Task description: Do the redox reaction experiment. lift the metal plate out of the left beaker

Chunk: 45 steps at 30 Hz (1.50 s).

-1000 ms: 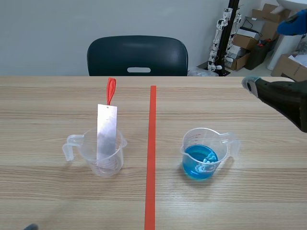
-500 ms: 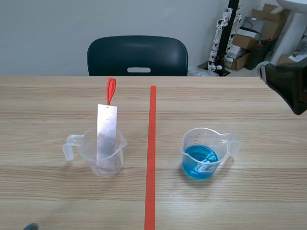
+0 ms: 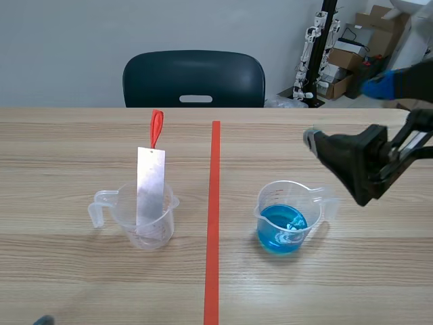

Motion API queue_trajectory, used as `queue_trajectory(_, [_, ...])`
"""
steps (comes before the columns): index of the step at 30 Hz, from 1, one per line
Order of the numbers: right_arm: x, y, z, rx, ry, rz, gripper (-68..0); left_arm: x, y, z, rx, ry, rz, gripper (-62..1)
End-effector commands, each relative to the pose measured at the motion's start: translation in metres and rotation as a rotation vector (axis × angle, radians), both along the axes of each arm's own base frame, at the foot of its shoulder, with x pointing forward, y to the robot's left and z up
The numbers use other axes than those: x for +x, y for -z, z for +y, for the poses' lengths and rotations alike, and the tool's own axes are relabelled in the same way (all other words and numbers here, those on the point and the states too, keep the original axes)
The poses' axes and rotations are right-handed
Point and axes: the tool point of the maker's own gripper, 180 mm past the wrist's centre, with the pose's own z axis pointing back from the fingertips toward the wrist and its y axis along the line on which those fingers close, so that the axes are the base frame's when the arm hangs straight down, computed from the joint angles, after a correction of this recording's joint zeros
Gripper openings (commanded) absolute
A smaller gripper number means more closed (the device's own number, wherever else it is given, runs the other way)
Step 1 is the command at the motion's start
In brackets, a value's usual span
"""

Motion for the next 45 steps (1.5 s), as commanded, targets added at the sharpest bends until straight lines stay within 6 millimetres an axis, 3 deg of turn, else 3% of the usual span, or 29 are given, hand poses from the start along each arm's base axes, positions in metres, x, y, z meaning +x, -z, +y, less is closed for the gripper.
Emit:
queue_trajectory(1, [0.008,-0.014,0.003,-0.028,-0.030,-0.053,0.4,0.001,-0.009,0.003,-0.013,-0.001,-0.044,-2.7])
queue_trajectory(8, [-0.002,-0.021,0.025,-0.023,-0.170,-0.086,0.4,0.002,-0.009,0.003,-0.013,-0.001,-0.046,-2.7])
queue_trajectory(18, [-0.025,-0.018,0.037,0.030,-0.294,-0.033,0.4,0.002,-0.009,0.003,-0.013,-0.001,-0.045,-2.7])
queue_trajectory(24, [-0.009,-0.023,0.025,0.084,-0.207,-0.091,0.4,0.002,-0.009,0.002,-0.012,-0.001,-0.045,-2.7])
queue_trajectory(34, [0.027,-0.004,0.007,0.029,-0.130,-0.121,0.4,0.004,-0.009,0.002,-0.012,-0.001,-0.049,-2.7])
queue_trajectory(45, [0.022,0.004,0.024,0.052,-0.182,-0.080,0.4,0.007,-0.007,0.002,-0.004,0.000,-0.039,-2.7])
